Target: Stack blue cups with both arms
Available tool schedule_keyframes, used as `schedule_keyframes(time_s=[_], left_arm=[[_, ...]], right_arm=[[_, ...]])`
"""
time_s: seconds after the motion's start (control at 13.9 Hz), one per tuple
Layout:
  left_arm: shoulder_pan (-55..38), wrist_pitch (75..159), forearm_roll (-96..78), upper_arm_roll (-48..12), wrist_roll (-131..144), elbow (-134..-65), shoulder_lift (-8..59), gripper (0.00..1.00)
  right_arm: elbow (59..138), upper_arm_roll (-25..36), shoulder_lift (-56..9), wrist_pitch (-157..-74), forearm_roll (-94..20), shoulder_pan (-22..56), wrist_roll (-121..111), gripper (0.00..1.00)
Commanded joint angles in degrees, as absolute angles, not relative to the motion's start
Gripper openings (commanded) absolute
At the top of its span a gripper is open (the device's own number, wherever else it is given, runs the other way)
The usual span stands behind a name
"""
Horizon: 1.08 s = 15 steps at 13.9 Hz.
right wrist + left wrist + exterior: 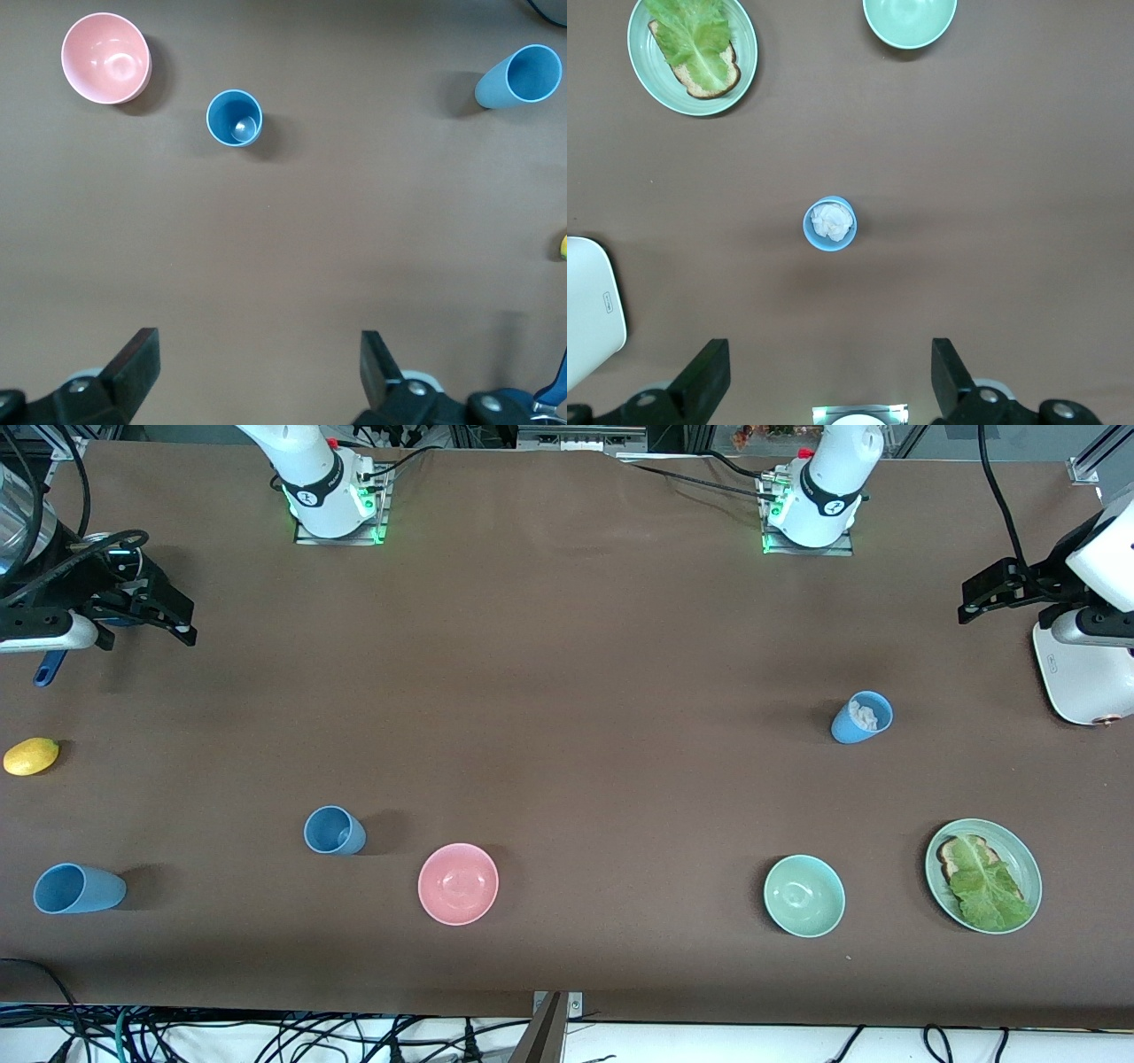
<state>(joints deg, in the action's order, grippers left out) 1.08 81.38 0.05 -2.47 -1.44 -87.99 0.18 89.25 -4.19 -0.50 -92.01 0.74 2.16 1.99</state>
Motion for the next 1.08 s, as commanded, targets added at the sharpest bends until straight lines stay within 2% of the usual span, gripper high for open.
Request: schedule_keyframes(time_s=[0.0, 0.29, 1.01], left_arm=[[0.88, 81.39, -0.79, -2.28, -2.11, -87.10, 0.44, 1.00], [0.88, 83.93, -0.79, -2.28, -2.46, -87.27, 0.26, 1.00], [0.35, 83.50, -0.62, -2.29, -2.37, -88.15, 0.26, 1.00]], right_arm=[[88.24, -4.48, -0.79, -91.23, 0.00, 2.02, 1.93, 1.00], [88.07, -4.40, -0.88, -91.67, 0.09, 1.93, 1.58, 1.00], [88.07, -4.48, -0.88, -91.67, 0.09, 2.02, 1.67, 1.00]])
